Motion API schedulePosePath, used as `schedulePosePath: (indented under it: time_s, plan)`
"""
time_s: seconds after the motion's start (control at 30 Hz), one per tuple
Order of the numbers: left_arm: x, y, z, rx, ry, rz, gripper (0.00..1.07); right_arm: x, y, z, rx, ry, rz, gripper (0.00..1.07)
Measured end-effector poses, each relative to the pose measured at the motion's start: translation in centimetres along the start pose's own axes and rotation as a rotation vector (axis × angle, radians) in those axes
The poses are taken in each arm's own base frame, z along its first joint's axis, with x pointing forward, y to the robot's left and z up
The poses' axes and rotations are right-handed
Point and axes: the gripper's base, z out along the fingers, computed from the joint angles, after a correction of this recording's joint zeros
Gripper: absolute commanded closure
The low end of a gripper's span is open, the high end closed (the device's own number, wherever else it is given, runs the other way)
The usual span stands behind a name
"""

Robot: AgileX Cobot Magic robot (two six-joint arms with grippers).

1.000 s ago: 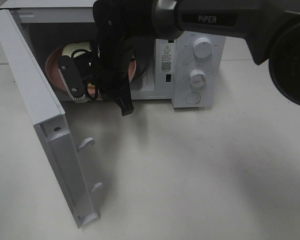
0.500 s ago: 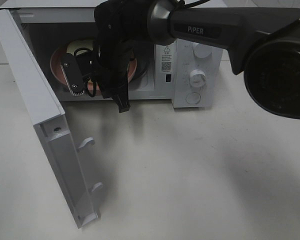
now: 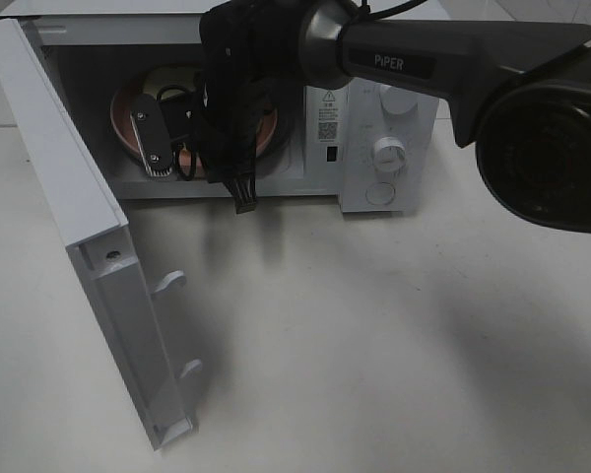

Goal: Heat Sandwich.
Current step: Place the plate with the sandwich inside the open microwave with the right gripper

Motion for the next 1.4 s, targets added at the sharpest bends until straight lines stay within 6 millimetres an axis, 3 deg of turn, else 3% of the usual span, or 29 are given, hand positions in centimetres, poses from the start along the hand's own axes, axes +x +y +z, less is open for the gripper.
schedulePosePath:
  time_s: [0.27,0.43,0.6,0.67,0.83,1.03,1.4]
  plan:
    - [0.0,0.0,0.0,0.000,0.000,0.000,0.48,-0.1,0.0,0.6,0.013,-0.006,0.016,1.06]
    - [0.0,0.0,0.0,0.000,0.000,0.000,0.48,-0.1,0.0,0.8,0.023,-0.007,0.057,0.98]
    - [0.0,0.0,0.0,0.000,0.000,0.000,0.48,0.1,-0.2,0.8,0.042,0.004,0.079,0.82]
    - [0.0,0.0,0.0,0.000,0.000,0.000,0.48,0.2,-0.3,0.8,0.046,0.004,0.113,0.68]
    - [0.0,0.0,0.0,0.000,0.000,0.000,0.48,0.3,-0.3,0.8,0.048,0.005,0.165,0.48]
    - [0.0,0.0,0.0,0.000,0.000,0.000,0.48,0.3,-0.3,0.7,0.050,0.003,0.206,0.33]
    - [0.0,0.0,0.0,0.000,0.000,0.000,0.48,0.7,0.5,-0.6,0.058,0.003,0.206,0.31]
